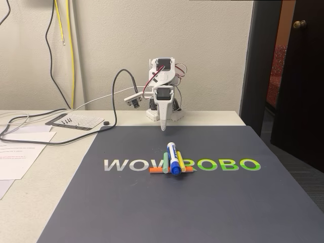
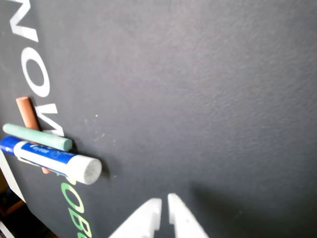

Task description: Pick up the blue marker.

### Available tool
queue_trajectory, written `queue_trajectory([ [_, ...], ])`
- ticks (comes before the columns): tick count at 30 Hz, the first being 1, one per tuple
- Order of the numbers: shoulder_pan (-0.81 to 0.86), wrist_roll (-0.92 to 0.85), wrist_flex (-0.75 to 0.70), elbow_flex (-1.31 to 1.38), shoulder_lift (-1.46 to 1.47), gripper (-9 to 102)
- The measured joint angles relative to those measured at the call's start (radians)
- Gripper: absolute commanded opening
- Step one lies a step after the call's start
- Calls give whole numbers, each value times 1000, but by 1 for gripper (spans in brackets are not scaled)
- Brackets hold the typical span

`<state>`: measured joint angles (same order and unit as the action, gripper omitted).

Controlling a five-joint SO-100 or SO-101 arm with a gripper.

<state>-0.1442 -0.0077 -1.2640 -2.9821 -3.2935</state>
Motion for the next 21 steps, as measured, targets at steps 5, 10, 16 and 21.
queue_trajectory([
  [5, 8, 11, 0, 0, 0, 0],
  [10, 8, 11, 0, 0, 0, 0],
  [16, 8, 11, 0, 0, 0, 0],
  [21, 8, 11, 0, 0, 0, 0],
])
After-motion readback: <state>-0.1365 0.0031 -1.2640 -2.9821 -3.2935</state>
